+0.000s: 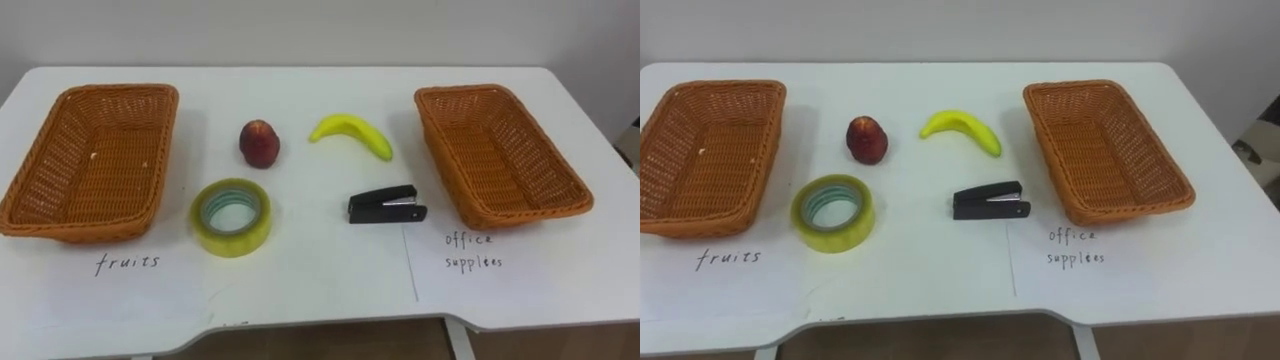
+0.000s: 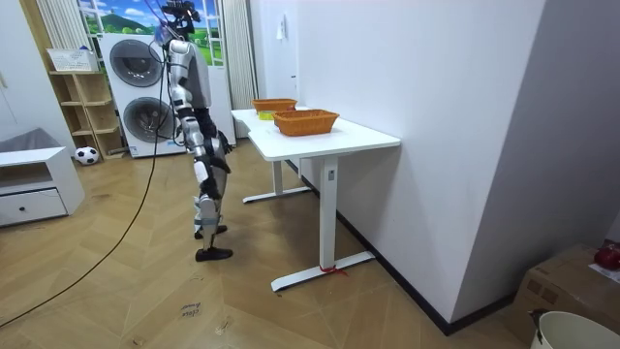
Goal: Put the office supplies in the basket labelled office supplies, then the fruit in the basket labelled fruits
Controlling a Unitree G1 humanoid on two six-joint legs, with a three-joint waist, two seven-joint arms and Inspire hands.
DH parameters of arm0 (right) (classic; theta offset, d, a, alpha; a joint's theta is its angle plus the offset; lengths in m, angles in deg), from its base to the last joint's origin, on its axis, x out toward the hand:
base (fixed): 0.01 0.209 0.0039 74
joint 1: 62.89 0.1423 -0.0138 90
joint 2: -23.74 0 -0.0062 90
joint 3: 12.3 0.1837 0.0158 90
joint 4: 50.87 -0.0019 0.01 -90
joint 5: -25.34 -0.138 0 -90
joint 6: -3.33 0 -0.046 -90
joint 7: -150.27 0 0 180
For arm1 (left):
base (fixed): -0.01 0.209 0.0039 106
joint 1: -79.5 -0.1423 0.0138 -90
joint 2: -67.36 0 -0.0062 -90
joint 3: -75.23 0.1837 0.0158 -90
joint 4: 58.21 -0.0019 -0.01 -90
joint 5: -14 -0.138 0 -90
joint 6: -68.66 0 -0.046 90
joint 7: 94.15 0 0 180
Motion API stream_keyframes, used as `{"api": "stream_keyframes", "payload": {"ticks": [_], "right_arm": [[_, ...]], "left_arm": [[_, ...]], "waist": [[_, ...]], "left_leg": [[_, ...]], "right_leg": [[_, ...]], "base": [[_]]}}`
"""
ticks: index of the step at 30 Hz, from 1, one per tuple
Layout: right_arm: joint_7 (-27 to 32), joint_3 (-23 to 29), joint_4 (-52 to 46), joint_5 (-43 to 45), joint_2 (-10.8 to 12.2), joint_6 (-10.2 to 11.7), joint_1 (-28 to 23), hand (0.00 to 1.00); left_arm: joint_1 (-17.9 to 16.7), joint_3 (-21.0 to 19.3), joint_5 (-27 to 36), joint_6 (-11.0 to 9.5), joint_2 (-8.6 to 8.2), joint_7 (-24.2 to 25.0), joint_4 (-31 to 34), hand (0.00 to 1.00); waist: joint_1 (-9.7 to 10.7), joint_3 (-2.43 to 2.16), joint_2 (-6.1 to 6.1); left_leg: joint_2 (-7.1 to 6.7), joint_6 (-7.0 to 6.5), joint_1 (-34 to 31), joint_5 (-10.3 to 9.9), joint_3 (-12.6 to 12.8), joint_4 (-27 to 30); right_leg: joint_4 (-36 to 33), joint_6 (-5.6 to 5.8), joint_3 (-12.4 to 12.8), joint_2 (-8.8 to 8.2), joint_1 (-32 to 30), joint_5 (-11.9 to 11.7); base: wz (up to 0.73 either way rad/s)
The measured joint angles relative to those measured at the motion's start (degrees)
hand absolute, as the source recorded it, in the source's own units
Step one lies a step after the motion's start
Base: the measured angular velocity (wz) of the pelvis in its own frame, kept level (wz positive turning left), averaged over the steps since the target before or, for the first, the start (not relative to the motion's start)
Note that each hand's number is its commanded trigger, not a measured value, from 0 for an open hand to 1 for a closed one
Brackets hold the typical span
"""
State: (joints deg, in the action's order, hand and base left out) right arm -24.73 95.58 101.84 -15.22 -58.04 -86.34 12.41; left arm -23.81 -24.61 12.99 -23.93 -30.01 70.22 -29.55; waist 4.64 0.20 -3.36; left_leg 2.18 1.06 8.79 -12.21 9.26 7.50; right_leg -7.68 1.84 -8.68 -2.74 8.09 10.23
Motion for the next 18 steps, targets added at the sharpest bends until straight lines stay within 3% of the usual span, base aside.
{"api": "stream_keyframes", "payload": {"ticks": [5, 11, 18], "right_arm": [[5.32, 3.88, -3.4, -3.27, -0.04, 0.42, 0.08, 0.0], [14.13, 9.51, -14.4, -6.24, -0.83, 1.2, 0.01, 0.0], [28.94, 12.75, -32.61, -5.68, -2.33, 3.79, -1.28, 0.0]], "left_arm": [[-0.24, -2.03, -0.93, 0.04, 0.19, -0.2, -0.15, 0.0], [-2.22, -2.37, -0.9, 0.17, 0.25, -0.47, 2.64, 0.0], [-2.73, -2.32, -0.92, 0.19, 0.39, -0.55, 5.31, 0.0]], "waist": [[0.35, 0.02, -0.41], [2.78, -0.27, -0.97], [3.35, -0.19, -1.26]], "left_leg": [[-0.03, -0.02, -0.13, -0.01, 0.16, -0.01], [-0.06, -0.06, -0.39, -0.02, 0.21, 0.02], [-0.11, -0.07, -0.57, -0.02, 0.25, -0.06]], "right_leg": [[-0.17, 0.0, 0.61, 0.01, -0.37, 0.01], [-0.84, 0.02, 0.61, -0.03, -1.08, 0.15], [-1.0, 0.06, 0.65, -0.06, -1.4, 0.32]], "base": [[-0.03], [0.0], [0.0]]}}
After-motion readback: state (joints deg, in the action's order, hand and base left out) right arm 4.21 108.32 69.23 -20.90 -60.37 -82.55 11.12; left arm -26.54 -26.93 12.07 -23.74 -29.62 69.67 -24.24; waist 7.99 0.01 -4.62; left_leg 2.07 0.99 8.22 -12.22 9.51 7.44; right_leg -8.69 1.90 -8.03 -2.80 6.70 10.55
